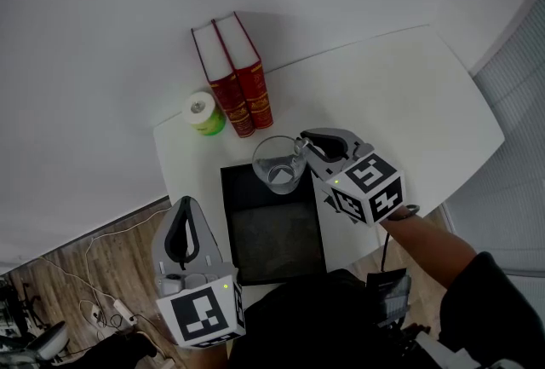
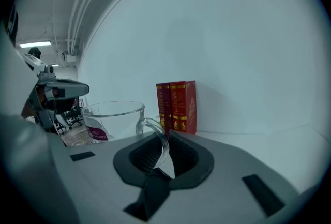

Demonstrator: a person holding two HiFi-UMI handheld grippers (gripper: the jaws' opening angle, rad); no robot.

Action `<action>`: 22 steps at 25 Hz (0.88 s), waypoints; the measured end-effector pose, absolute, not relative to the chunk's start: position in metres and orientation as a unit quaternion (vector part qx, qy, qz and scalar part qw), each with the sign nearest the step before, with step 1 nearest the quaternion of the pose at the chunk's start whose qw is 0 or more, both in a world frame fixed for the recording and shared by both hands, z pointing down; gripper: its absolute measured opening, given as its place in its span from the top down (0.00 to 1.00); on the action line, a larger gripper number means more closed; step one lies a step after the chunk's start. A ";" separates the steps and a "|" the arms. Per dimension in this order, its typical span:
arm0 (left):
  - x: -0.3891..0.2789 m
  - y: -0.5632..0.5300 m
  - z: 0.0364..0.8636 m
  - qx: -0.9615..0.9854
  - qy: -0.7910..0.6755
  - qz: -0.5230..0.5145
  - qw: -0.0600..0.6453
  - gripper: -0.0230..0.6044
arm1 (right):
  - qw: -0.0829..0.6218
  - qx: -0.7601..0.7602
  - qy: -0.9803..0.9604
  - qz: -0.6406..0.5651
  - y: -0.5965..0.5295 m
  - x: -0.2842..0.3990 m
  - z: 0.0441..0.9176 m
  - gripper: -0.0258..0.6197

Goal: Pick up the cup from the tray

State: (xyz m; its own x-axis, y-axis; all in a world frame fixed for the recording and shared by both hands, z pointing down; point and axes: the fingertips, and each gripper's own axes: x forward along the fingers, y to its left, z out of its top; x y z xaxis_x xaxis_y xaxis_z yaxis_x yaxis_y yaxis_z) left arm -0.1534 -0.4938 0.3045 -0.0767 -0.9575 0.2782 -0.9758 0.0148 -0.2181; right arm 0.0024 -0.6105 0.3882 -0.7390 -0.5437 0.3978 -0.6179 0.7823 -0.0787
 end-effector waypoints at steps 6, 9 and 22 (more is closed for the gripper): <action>-0.155 -0.493 0.300 0.677 -0.715 0.172 0.022 0.96 | 0.148 0.297 -0.936 0.122 -0.606 0.002 0.337 0.89; -0.155 -0.493 0.298 0.677 -0.717 0.165 0.024 0.96 | 0.144 0.291 -0.936 0.132 -0.603 0.004 0.317 0.89; -0.155 -0.493 0.295 0.681 -0.714 0.160 0.019 0.96 | 0.121 0.303 -0.935 0.138 -0.595 0.035 0.270 0.89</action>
State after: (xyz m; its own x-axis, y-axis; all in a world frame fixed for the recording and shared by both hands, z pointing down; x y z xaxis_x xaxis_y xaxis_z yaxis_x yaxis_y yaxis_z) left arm -0.1549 -0.4931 0.2949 -0.0721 -0.9668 0.2451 -0.9789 0.0215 -0.2033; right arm 0.0347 -0.5954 0.2696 -0.7874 -0.5334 0.3090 -0.5999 0.7784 -0.1849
